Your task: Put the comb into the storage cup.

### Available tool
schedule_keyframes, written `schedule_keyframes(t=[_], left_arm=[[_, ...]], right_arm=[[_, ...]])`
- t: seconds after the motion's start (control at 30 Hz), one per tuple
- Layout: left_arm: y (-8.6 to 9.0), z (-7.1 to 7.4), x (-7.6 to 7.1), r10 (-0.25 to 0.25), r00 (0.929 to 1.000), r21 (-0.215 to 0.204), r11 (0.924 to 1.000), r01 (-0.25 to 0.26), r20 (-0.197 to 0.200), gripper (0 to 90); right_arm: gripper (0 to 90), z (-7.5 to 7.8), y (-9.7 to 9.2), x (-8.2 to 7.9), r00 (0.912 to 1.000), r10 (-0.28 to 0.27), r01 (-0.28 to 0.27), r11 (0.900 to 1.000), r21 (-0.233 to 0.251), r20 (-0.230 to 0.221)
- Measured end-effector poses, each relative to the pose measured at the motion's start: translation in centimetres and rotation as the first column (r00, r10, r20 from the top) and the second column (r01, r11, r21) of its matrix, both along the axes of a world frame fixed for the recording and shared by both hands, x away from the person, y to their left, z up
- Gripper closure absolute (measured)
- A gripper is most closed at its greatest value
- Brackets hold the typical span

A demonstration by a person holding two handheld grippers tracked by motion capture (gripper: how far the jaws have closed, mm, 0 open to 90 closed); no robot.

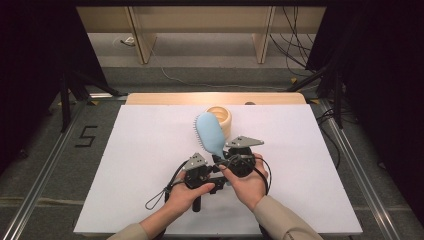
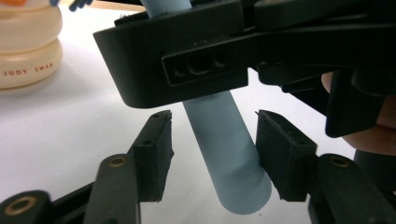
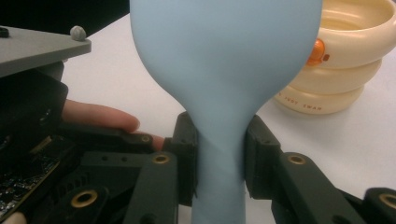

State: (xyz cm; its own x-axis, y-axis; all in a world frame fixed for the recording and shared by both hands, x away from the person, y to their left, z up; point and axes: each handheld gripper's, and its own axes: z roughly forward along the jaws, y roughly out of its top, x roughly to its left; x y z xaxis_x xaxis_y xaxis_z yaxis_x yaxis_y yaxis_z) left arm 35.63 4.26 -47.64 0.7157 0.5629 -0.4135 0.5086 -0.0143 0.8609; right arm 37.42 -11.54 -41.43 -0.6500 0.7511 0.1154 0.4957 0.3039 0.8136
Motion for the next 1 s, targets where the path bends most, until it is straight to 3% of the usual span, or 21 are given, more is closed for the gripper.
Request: schedule_keyframes(t=[0.3, 0.67, 1.0], left_arm=[[0.14, -0.07, 0.01, -0.015, 0.9998, -0.026, 0.9996, 0.015, -0.014, 59.4], [0.71, -0.26, 0.42, -0.005, 0.9973, -0.074, 0.9973, 0.000, -0.073, 64.9], [0.98, -0.35, 0.54, -0.007, 0.9956, -0.096, 0.9954, -0.002, -0.093, 66.2]], right_arm=[[70.2, -0.04, 0.02, -0.02, 1.0000, -0.001, 0.001, 1.0000, 0.002, 0.001], [70.1, -0.01, 0.03, -0.03, 1.0000, 0.002, -0.002, 1.0000, 0.008, 0.000], [69.3, 0.06, 0.09, 0.03, 0.9999, 0.012, -0.012, 0.9999, 0.010, -0.006]])
